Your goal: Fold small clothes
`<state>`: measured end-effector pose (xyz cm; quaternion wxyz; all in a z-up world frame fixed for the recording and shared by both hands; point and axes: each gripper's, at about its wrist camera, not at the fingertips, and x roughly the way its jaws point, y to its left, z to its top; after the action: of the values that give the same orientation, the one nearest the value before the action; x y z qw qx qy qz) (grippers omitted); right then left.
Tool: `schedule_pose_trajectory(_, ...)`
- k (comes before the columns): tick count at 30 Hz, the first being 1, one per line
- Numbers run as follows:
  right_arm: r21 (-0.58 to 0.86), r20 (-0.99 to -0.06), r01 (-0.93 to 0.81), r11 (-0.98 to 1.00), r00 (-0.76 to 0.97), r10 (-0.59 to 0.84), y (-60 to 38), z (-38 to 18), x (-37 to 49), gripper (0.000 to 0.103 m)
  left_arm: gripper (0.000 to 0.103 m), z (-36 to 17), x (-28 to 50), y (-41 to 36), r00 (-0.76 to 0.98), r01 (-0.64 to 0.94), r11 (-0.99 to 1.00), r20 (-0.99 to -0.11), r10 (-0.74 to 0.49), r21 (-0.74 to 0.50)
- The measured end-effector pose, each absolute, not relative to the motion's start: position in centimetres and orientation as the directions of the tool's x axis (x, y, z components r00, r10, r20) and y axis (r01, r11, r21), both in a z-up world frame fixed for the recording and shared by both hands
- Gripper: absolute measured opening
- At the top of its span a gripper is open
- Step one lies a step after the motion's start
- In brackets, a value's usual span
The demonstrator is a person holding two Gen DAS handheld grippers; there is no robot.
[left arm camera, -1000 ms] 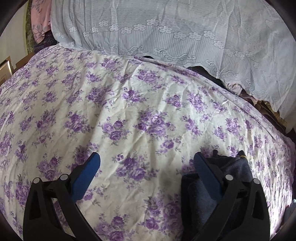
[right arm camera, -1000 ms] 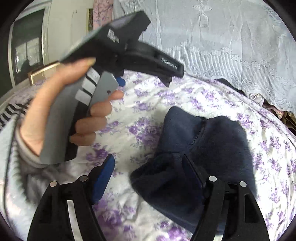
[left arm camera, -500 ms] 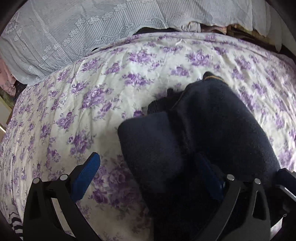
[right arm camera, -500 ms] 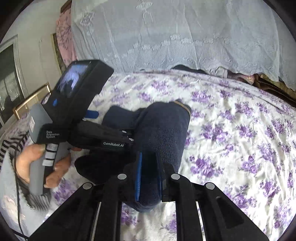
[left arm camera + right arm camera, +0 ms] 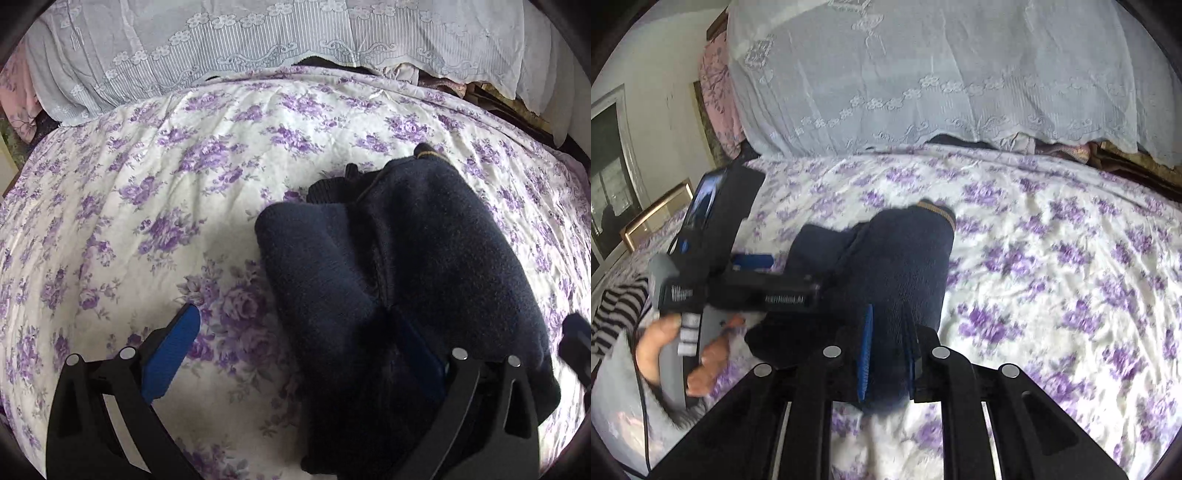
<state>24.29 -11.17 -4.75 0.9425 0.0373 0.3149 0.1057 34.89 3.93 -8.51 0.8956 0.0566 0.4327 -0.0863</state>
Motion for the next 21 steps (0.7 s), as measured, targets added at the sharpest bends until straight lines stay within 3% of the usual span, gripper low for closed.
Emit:
schedule_pose_trajectory(3, 0.12, -0.593, -0.15, 0.981, 0.782, 0.192, -11.3, -3.2, 27.9, 0.018, 0.099, -7.0, 34.4, 3.9, 0.654, 0.208, 0.977, -0.748, -0.111, 0.037)
schedule_pose_trajectory(8, 0.108, -0.687, -0.128, 0.986, 0.708, 0.167, -10.8, -6.0, 34.2, 0.019, 0.099, -9.2, 35.5, 3.2, 0.622, 0.206, 0.972, -0.782, -0.041, 0.113)
schedule_pose_trajectory(9, 0.114, -0.701, -0.121, 0.986, 0.693, 0.166, -11.0, -7.4, 34.8, 0.023, 0.099, -9.4, 35.9, 3.7, 0.615, 0.202, 0.976, -0.786, -0.059, 0.085)
schedule_pose_trajectory(12, 0.124, -0.67, -0.074, 0.99, 0.73, 0.138, -12.6, -9.6, 34.7, 0.058, 0.099, -10.0, 36.5, 4.5, 0.596, 0.192, 0.981, -0.798, -0.088, 0.036)
schedule_pose_trajectory(14, 0.293, -0.675, -0.058, 0.954, 0.695, 0.249, -14.9, -10.6, 35.2, 0.064, 0.099, -10.2, 36.6, 4.4, 0.607, 0.189, 0.981, -0.79, -0.083, 0.043)
schedule_pose_trajectory(16, 0.339, -0.666, -0.056, 0.939, 0.69, 0.282, -15.5, -10.6, 35.1, 0.063, 0.099, -10.1, 36.3, 3.9, 0.627, 0.187, 0.979, -0.777, -0.059, 0.076)
schedule_pose_trajectory(17, 0.327, -0.651, -0.064, 0.943, 0.708, 0.274, -15.1, -10.2, 34.4, 0.059, 0.099, -10.0, 36.1, 3.9, 0.635, 0.185, 0.979, -0.771, -0.052, 0.087)
schedule_pose_trajectory(19, 0.293, -0.622, -0.076, 0.953, 0.742, 0.25, -14.1, -8.8, 32.1, 0.041, 0.099, -9.3, 35.5, 4.1, 0.646, 0.17, 0.981, -0.762, -0.04, 0.092)
schedule_pose_trajectory(21, 0.249, -0.578, -0.096, 0.964, 0.784, 0.228, -13.4, -6.9, 29.1, 0.038, 0.099, -8.1, 34.4, 4.3, 0.67, 0.156, 0.982, -0.742, -0.029, 0.103)
